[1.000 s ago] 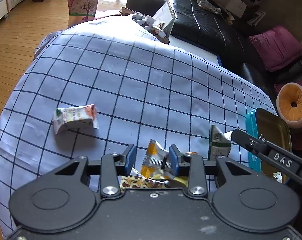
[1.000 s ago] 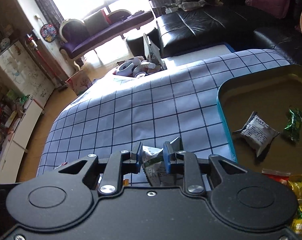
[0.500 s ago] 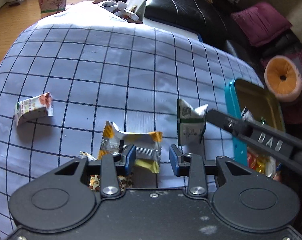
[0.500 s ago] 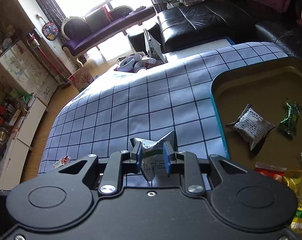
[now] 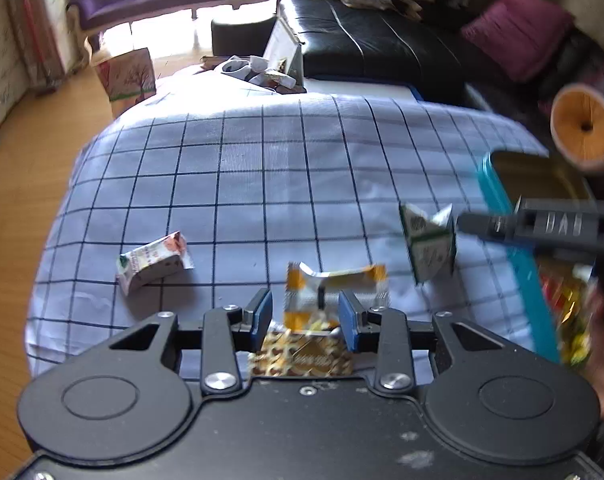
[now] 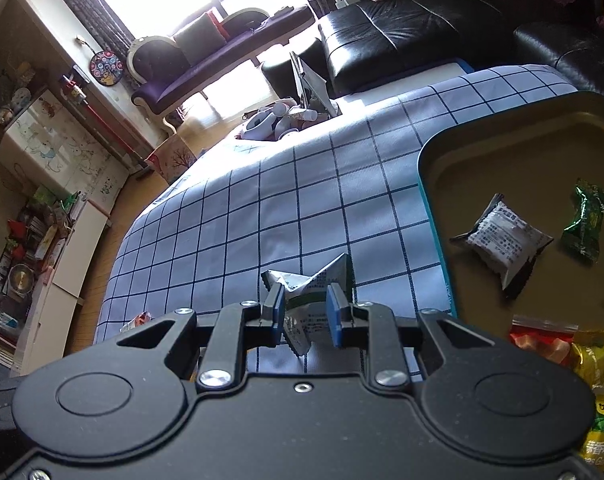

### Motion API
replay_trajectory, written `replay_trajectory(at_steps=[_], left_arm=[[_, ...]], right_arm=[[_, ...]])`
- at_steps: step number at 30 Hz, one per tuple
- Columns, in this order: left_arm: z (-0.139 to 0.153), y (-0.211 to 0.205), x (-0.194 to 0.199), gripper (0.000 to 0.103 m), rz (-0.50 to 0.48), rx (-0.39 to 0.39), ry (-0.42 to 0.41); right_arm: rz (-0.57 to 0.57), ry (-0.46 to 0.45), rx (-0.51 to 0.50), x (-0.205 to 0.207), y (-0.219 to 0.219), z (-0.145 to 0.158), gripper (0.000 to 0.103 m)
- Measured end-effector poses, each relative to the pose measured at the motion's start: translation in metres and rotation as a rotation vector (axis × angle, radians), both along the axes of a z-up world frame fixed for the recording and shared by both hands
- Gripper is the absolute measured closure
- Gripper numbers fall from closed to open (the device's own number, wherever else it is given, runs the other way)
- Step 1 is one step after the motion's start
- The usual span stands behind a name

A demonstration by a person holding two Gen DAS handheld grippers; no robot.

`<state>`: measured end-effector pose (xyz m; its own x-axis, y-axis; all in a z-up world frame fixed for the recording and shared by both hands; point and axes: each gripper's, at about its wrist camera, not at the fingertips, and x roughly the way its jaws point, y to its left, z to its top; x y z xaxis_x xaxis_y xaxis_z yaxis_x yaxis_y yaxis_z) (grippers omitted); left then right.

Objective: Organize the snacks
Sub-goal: 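Grasp the brown heart-print packet with left tool while right holds green packet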

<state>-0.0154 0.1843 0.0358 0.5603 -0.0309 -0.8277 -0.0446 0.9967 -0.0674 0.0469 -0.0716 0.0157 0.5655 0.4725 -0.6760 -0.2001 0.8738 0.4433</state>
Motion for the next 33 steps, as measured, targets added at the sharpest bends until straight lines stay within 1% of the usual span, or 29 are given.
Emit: replay_trajectory(at_steps=[5,6,7,9,11,12,16,21,22,24,29,33], left_arm=[[-0.008,-0.015,-0.023,0.068,-0.151,0.205,-0.007],[-0.008,-0.019,-0.029,0.067,-0.193,0.242,-0.018],[-0.008,-0.021,-0.034,0.066,-0.228,0.259,-0.028],[-0.007,-0.022,-0.042,0.066,-0.292,0.254,-0.034],[-0.009,-0.023,-0.045,0.064,-0.347,0.234,-0.010],[-0.011,-0.023,-0.045,0.064,-0.362,0.239,-0.003],[-0.020,-0.028,-0.044,0.064,-0.417,0.327,0.002],[-0.034,-0.029,-0.034,0.064,-0.534,0.401,0.050],[-0.038,-0.029,-0.031,0.062,-0.552,0.420,0.060],[-0.042,-0.029,-0.027,0.060,-0.578,0.436,0.046],[-0.039,-0.030,-0.022,0.060,-0.618,0.457,-0.019],[-0.037,-0.033,-0.017,0.060,-0.644,0.480,-0.048]], right_arm=[[-0.005,0.018,0.028,0.002,-0.008,0.000,0.069],[-0.006,0.018,0.034,0.002,-0.008,0.000,0.068],[-0.006,0.017,0.040,0.002,-0.009,0.001,0.068],[-0.001,0.017,0.052,0.002,-0.009,0.002,0.068],[0.010,0.015,0.054,0.001,-0.006,0.003,0.068],[0.017,0.014,0.053,0.001,-0.005,0.003,0.068],[0.037,0.016,0.051,0.001,-0.001,0.003,0.068],[0.037,0.028,0.062,0.003,0.000,0.001,0.068],[0.037,0.032,0.065,0.004,-0.001,0.000,0.068],[0.037,0.036,0.068,0.006,-0.002,-0.001,0.068],[0.038,0.049,0.065,0.008,-0.001,-0.004,0.068],[0.044,0.054,0.066,0.009,0.001,-0.005,0.068]])
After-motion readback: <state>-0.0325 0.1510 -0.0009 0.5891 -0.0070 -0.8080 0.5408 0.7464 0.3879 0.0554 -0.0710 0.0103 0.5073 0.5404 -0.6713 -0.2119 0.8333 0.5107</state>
